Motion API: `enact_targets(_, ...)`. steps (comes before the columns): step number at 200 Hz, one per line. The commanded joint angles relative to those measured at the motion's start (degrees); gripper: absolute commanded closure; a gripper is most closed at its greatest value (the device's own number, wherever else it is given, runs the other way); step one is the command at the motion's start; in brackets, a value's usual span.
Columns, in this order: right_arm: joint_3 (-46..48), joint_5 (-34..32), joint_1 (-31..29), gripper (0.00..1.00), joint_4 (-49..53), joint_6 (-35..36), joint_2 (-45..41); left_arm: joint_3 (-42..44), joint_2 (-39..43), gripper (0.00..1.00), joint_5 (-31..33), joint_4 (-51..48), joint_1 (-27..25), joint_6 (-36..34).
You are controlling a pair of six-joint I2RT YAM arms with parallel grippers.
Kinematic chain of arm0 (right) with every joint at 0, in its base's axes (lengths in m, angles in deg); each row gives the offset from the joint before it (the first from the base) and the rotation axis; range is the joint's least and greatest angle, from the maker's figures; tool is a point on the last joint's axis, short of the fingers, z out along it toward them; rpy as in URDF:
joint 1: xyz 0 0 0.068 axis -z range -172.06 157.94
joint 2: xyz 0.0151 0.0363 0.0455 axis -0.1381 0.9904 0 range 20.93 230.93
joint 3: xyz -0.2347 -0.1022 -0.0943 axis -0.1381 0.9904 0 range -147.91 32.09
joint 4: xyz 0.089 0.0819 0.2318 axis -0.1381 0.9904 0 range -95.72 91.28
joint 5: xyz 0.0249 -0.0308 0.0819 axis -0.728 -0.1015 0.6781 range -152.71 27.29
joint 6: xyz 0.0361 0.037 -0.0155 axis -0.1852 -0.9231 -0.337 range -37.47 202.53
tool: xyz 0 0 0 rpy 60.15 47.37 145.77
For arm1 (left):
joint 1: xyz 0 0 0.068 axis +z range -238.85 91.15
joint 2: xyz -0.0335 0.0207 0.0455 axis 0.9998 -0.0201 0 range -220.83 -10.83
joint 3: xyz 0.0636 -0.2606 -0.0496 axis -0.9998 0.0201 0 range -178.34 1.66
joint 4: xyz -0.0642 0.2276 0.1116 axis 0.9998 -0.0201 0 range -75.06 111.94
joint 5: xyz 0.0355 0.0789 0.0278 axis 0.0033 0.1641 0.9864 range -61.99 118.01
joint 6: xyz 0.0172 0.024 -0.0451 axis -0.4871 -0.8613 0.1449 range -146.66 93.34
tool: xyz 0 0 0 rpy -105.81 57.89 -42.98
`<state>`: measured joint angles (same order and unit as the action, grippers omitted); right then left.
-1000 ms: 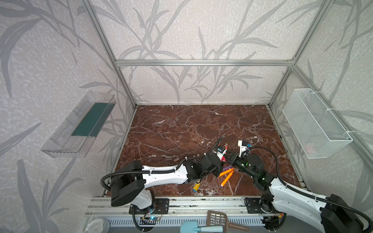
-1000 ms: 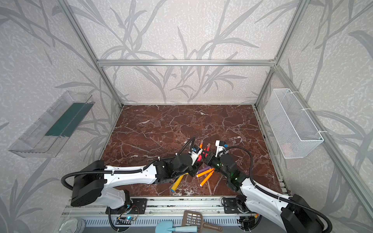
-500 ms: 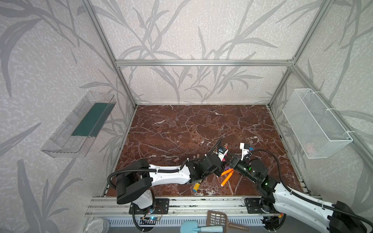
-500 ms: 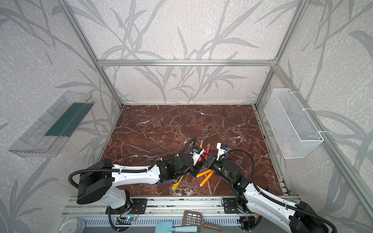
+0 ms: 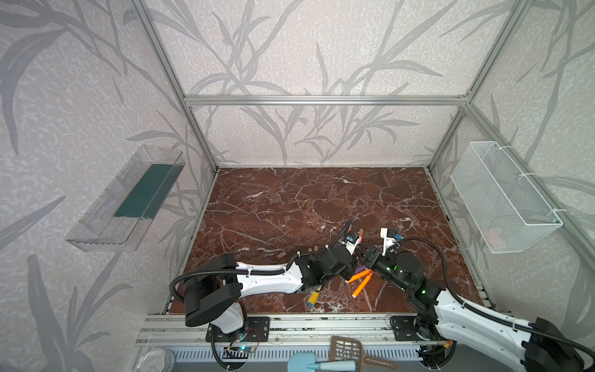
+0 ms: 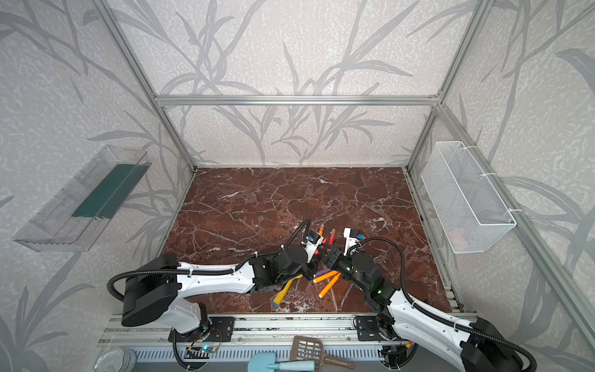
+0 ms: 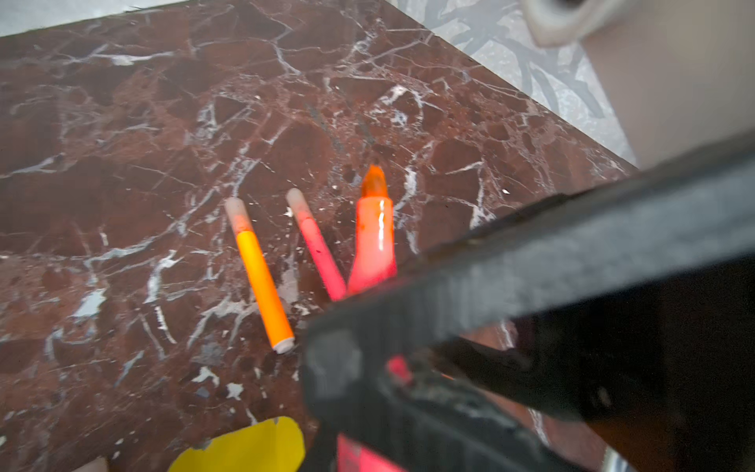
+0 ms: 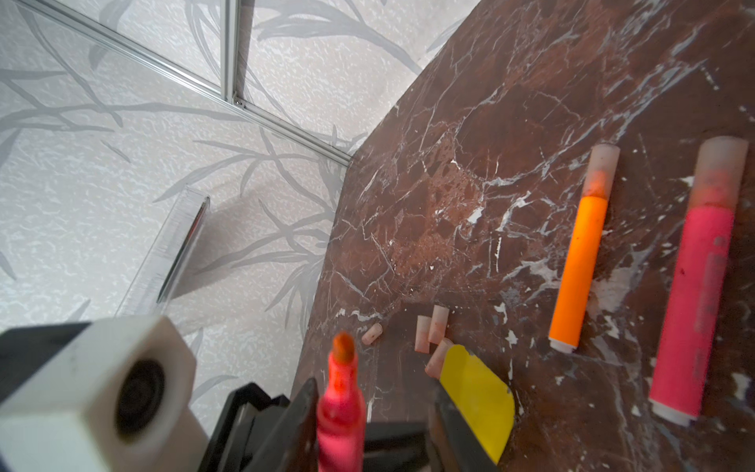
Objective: Insert the pens into the pen caps
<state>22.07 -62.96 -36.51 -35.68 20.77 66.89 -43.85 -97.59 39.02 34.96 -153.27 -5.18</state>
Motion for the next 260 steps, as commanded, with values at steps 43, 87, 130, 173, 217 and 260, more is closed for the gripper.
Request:
enact_targets(43,-13.08,-5.26,-5.78,0.44,13.02,9.27,10.34,8.86,23.54,1.0,6.14,-18.87,21.37,7.65)
enact_targets(87,-30.79,-8.58,-17.26,0.42,20.35,16.91,31.27,13.79,41.55,1.0,9.98,-31.85,33.83,7.66)
enact_targets(130,-49.31,-7.57,-21.3,0.42,29.42,19.74,51.38,17.09,51.41,1.0,12.07,-37.18,40.76,9.49)
enact_targets(173,-59.04,-5.25,-22.5,0.42,31.74,19.37,63.22,16.62,48.67,1.0,11.78,-36.82,41.83,9.98)
enact_targets(217,-73.4,-15.0,-23.11,0.31,45.29,21.15,73.24,17.26,50.36,1.0,10.81,-36.77,42.54,9.95)
enact_targets(260,-83.85,-21.96,-23.11,0.29,51.32,22.15,81.73,17.52,51.16,1.0,10.24,-36.84,42.89,9.91)
